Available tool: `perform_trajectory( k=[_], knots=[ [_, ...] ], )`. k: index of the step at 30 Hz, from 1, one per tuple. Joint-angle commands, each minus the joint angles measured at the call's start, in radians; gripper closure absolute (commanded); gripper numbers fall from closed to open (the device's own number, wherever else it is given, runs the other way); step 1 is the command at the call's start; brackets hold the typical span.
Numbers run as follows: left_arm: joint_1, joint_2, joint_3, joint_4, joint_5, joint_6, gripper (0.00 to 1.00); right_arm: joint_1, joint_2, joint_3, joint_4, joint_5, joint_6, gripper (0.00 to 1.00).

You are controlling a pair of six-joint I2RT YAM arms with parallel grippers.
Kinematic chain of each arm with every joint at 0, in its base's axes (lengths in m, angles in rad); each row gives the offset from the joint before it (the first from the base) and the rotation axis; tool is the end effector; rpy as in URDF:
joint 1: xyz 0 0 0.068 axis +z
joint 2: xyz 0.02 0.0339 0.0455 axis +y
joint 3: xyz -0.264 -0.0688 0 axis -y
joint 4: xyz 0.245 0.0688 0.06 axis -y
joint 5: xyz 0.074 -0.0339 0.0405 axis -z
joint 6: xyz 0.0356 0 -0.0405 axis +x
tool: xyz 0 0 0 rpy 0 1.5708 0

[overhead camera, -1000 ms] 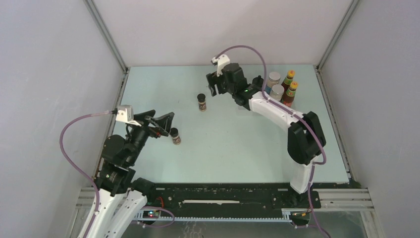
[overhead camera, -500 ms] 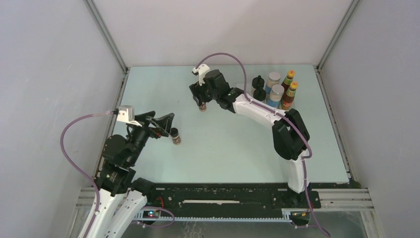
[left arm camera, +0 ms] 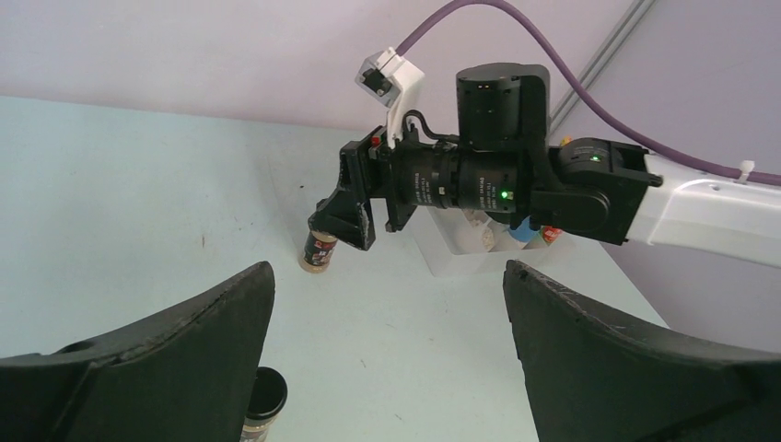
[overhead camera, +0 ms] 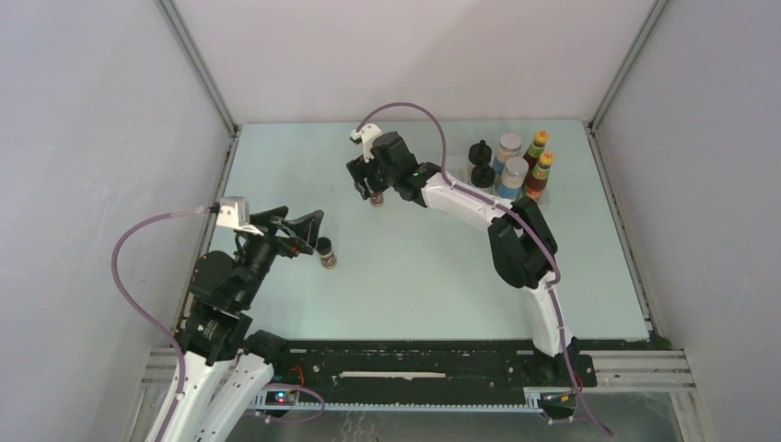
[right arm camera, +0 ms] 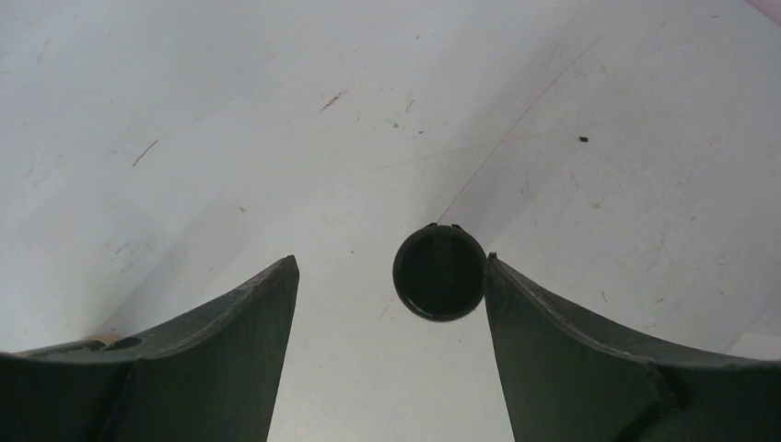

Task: Organize the condiment bottles
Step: Pick up the bottle from the center of the board.

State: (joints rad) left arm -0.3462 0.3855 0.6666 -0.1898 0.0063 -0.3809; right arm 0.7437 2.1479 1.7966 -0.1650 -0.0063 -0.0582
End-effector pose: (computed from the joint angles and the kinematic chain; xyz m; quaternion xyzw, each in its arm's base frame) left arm 0.0971 -0.0352 0.3484 -0.0094 0.6740 -0.2646 0.6896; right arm 0.3752 0.3455 0.2527 -0.3387 0.7950 0.1717 0.4730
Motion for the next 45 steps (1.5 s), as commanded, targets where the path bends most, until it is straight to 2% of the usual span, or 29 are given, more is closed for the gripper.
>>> perform_trajectory(
  k=[1,18,45],
  knots=[
    [0.004,-0.006,-0.023,0.017,-0.003,0.031,0.01,-0.008,0.038,0.078,-0.011,-0.029,-0.004,0.19],
    [0.004,0.005,-0.024,0.022,-0.003,0.030,0.01,-0.050,0.068,0.092,-0.005,-0.050,0.006,0.19],
    [0.004,0.003,-0.026,0.021,0.003,0.032,0.01,-0.052,0.062,0.093,-0.014,-0.049,0.005,0.19]
  ],
)
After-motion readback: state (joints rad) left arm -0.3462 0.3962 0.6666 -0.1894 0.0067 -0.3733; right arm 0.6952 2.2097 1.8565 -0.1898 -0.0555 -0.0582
